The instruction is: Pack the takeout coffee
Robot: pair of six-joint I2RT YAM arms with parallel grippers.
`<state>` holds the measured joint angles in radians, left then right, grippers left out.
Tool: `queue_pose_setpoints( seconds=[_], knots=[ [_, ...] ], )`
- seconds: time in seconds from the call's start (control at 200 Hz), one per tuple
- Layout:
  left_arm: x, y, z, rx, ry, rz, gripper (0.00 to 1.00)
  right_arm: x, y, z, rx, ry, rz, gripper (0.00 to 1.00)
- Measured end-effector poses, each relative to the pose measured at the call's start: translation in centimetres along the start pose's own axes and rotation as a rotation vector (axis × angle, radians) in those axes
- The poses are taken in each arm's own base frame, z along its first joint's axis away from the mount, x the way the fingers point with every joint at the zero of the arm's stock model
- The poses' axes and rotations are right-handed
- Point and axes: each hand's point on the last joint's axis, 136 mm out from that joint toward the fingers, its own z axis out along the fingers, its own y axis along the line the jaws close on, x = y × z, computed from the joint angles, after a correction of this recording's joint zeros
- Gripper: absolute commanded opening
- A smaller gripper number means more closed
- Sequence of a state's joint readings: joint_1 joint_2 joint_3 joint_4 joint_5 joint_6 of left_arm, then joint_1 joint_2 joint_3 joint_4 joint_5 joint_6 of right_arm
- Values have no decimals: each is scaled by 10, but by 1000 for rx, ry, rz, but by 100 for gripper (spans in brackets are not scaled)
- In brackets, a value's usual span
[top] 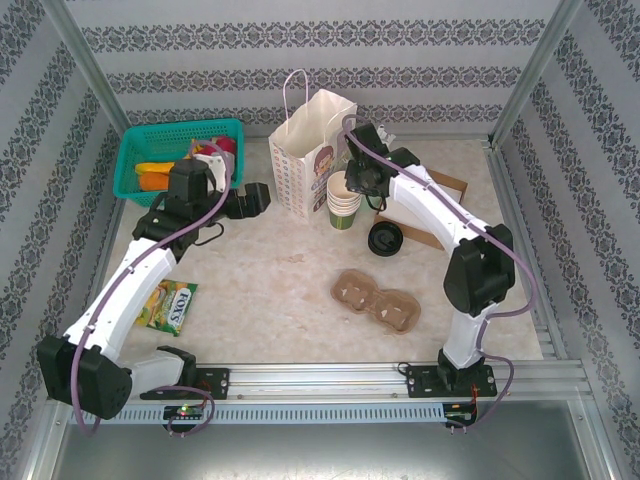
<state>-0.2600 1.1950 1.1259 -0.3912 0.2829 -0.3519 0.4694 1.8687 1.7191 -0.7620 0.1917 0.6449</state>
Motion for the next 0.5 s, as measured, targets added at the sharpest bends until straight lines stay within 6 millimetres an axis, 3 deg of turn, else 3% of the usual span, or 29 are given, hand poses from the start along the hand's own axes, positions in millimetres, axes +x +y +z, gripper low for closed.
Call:
queue_pose_setpoints(
  seconds=[0.43,0.5],
  knots=[
    [8,4,-8,-8,-19,-26,100,2,5,0,15,5,-46,0],
    [10,5,-7,-9,-16,-37,100,2,5,0,15,4,-51,0]
  ],
)
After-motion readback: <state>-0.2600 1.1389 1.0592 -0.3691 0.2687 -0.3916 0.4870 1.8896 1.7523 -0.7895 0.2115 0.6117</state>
